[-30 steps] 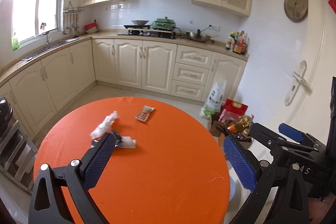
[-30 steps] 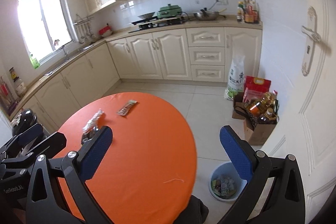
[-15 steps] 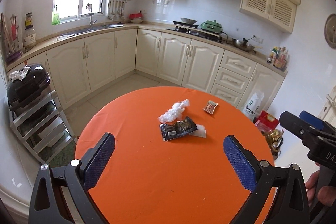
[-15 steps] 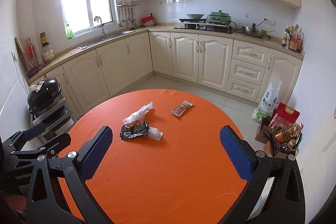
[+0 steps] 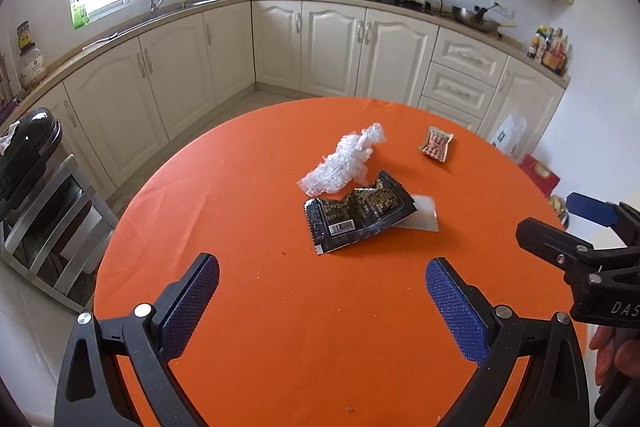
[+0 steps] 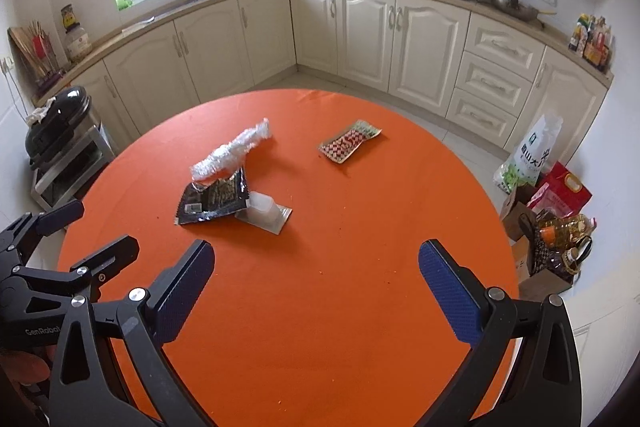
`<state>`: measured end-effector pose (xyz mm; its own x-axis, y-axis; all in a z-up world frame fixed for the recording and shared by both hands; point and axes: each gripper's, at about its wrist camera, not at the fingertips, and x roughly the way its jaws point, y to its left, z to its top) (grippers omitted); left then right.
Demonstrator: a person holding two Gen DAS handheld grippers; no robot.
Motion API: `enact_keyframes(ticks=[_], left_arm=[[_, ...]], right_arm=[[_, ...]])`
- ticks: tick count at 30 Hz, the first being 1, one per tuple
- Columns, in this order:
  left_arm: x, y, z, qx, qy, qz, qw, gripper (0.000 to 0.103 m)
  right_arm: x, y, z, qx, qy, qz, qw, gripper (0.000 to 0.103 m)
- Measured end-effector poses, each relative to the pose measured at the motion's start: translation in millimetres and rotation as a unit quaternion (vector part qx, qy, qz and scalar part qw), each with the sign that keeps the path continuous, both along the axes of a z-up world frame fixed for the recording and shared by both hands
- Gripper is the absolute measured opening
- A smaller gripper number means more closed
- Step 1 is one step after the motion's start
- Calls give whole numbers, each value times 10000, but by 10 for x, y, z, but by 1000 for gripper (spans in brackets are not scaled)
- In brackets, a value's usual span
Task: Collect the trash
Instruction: 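Return both tools to the orange table, then grasp the black snack packet with the left tool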
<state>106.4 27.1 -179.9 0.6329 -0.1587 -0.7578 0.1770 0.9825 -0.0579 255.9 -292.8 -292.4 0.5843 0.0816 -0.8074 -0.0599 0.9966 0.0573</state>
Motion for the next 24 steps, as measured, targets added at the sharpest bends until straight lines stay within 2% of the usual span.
enact_keyframes(ticks=[7,12,16,18,19,20,22,24], left_arm=[[674,-147,-226,402,400,-98,9983,101],[1128,-287,-369,656,537,-188,9962,101],[1360,-489,-488,848,506,-443,9941,100],[1440,-541,-540,699,448,-595,9948,88],[1495,-535,-541,492,492,-667,9953,74],[1514,-513,-581,339,541,-678,9957,70],[1574,-497,-596,338,464,-678,9960,62],[1614,-409,-612,175,440,-639,9968,53]], right_arm=[[455,13,-527,10,448,412,9981,103],[649,-49,-659,47,556,748,9956,101],[734,-141,-668,163,570,784,9952,101],[759,-157,-670,196,579,768,9952,101],[775,-155,-675,183,584,775,9951,101],[786,-147,-681,189,590,801,9949,101],[808,-102,-692,197,597,873,9942,101],[827,-47,-702,203,598,962,9934,101]])
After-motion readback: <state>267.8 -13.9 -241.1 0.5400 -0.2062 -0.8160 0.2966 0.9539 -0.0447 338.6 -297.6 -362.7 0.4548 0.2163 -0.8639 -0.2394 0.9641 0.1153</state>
